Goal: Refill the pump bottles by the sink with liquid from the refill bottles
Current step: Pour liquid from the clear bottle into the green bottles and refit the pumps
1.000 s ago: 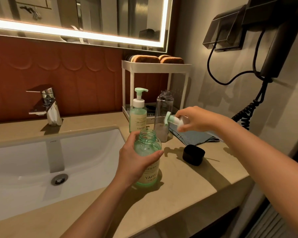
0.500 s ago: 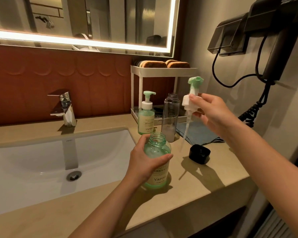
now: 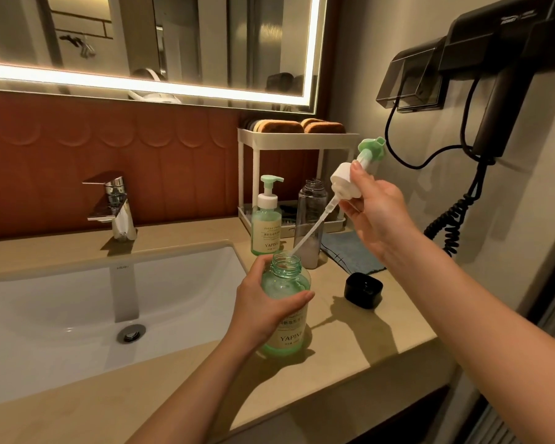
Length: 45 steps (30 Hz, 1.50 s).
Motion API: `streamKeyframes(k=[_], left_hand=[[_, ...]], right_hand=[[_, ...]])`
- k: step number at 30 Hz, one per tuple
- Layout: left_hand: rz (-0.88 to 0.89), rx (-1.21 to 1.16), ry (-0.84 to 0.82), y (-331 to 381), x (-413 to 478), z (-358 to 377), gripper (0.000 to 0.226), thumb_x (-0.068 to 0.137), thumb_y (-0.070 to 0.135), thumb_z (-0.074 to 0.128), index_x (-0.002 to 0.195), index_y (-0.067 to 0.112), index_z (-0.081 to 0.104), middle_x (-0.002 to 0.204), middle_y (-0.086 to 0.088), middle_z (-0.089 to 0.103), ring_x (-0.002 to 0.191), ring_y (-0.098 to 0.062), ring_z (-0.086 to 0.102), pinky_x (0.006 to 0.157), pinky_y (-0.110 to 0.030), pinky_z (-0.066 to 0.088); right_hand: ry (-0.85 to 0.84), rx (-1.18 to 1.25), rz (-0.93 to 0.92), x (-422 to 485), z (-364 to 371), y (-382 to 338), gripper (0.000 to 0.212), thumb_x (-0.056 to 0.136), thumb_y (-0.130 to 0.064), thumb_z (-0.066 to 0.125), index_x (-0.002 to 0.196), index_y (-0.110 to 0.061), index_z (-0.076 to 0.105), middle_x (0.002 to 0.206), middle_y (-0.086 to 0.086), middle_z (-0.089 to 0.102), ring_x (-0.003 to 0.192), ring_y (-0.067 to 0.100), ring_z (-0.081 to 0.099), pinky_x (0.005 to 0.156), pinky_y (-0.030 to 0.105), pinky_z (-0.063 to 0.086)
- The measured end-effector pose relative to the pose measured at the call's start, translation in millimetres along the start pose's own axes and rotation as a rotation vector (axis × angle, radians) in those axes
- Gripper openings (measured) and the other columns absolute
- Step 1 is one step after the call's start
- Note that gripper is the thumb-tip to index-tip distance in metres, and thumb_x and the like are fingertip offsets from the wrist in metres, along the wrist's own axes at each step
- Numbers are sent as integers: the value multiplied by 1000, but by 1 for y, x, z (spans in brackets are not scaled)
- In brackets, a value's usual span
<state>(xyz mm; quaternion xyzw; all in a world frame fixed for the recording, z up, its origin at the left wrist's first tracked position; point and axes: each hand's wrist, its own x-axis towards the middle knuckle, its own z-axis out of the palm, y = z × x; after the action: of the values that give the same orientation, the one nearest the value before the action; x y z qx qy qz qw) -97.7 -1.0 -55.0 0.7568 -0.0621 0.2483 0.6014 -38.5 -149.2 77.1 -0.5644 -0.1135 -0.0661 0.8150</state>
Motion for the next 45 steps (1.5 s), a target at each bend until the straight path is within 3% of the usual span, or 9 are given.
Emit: streamKeyframes(k=[6, 9, 12, 15, 19, 30, 34, 40, 45], left_hand=[[1, -8, 2, 1, 0, 0, 55, 60, 26, 86, 103, 32, 53, 98, 15, 65, 87, 4, 61, 72, -14, 50], [-5, -17, -4, 1, -1, 0, 59, 60, 28, 86, 108, 27, 53, 102, 10, 64, 91, -4, 62, 77, -22, 51], [-9, -3, -9, 1, -1, 0, 60, 60, 29, 85, 110, 27, 52, 101, 13, 64, 91, -1, 61, 74, -18, 49], [-12, 7, -10, 1, 0, -1, 55, 61, 26, 84, 105, 32, 52, 97, 16, 64, 86, 4, 60, 68, -10, 46], [-18, 7, -15, 0, 1, -1, 57, 62, 26, 83, 109, 28, 52, 99, 14, 64, 87, 4, 60, 69, -12, 47], [-35, -15, 0, -3, -1, 1, 61, 61, 24, 84, 112, 28, 50, 100, 14, 62, 89, 4, 60, 66, -11, 48], [-50, -19, -13, -3, -1, 1, 65, 61, 24, 84, 115, 26, 49, 104, 13, 60, 95, -5, 59, 73, -17, 47], [-41, -21, -39, -3, -1, 0, 69, 52, 35, 78, 115, 29, 49, 102, 12, 61, 96, -9, 60, 79, -28, 52], [-36, -3, -44, -4, -1, 0, 68, 55, 34, 78, 115, 32, 47, 101, 15, 60, 93, -6, 61, 72, -20, 48]], right_hand=[[-123, -164, 1, -14, 9, 16, 24, 87, -30, 59, 107, -16, 57, 101, -1, 64, 94, 13, 60, 75, 24, 48], [-231, -233, -6, -25, 13, 28, 15, 86, -27, 60, 100, -21, 58, 101, -2, 66, 96, 14, 62, 81, 27, 49], [-341, -312, 11, -33, 14, 36, 15, 84, -24, 63, 98, -27, 58, 101, -2, 67, 96, 12, 63, 86, 31, 50], [-445, -412, -10, -38, 11, 43, 19, 84, -18, 64, 99, -29, 59, 103, 1, 68, 93, 9, 63, 79, 21, 51], [-549, -406, -19, -40, 5, 40, 26, 84, -11, 64, 105, -25, 60, 100, -11, 68, 88, -5, 64, 69, 8, 47], [-667, -456, -51, -35, -1, 38, 27, 83, -16, 64, 105, -31, 61, 96, -17, 70, 94, -4, 63, 71, 9, 47], [-697, -474, -37, -31, 0, 39, 28, 84, -16, 64, 107, -32, 60, 99, -19, 69, 96, -4, 62, 72, 8, 47], [-743, -575, -4, -29, -7, 51, 37, 80, -15, 69, 112, -29, 57, 111, -12, 65, 104, 0, 60, 85, 19, 50], [-673, -713, -69, -25, 4, 53, 57, 70, -27, 78, 118, -32, 48, 117, -9, 59, 111, 8, 55, 96, 35, 47]])
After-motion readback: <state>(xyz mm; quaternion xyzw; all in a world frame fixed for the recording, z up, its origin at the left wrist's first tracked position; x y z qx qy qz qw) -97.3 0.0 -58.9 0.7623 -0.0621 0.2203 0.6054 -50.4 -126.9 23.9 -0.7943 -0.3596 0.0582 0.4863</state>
